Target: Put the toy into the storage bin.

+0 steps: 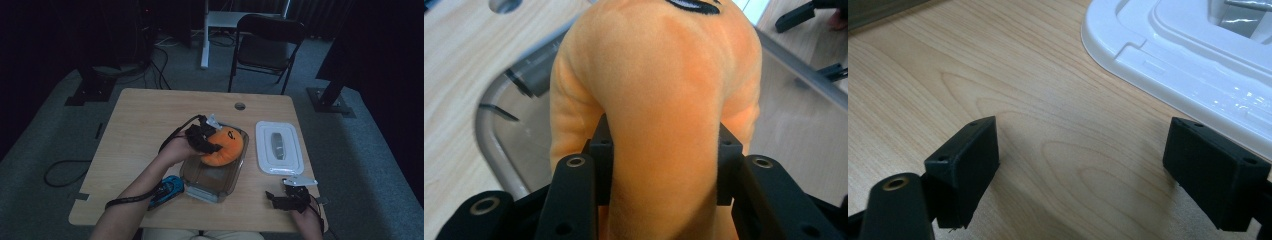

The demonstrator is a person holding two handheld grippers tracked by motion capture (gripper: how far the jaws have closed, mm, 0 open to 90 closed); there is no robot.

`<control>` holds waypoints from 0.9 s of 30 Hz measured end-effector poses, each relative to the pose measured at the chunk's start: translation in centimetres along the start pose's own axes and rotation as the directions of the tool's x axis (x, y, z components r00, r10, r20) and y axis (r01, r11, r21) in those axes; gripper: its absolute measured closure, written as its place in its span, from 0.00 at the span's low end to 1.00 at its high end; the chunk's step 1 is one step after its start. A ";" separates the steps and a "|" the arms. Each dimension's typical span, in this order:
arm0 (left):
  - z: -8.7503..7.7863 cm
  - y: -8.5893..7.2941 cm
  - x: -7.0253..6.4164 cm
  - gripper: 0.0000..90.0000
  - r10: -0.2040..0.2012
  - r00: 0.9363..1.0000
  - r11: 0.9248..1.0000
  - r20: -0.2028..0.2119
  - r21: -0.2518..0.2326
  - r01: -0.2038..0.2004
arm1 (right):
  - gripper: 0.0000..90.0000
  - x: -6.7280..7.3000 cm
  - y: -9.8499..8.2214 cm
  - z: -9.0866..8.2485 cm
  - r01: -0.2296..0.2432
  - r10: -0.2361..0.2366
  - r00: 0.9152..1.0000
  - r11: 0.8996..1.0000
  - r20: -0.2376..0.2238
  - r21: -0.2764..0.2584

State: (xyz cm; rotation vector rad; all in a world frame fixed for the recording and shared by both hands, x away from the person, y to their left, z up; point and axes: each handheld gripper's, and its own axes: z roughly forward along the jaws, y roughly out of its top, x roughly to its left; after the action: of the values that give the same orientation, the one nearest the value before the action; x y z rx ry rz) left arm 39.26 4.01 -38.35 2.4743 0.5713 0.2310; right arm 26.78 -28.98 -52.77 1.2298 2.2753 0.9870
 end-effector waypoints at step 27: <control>2.3 0.3 0.2 0.60 0.014 1.000 0.994 0.020 0.108 -0.016 | 0.16 0.0 0.0 0.0 0.000 0.000 1.000 1.000 0.000 0.000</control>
State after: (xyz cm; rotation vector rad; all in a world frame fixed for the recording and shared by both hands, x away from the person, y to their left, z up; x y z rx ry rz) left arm 40.17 2.67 -40.05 2.5838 0.5712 0.1870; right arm 26.78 -28.98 -52.77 1.2301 2.2753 0.9876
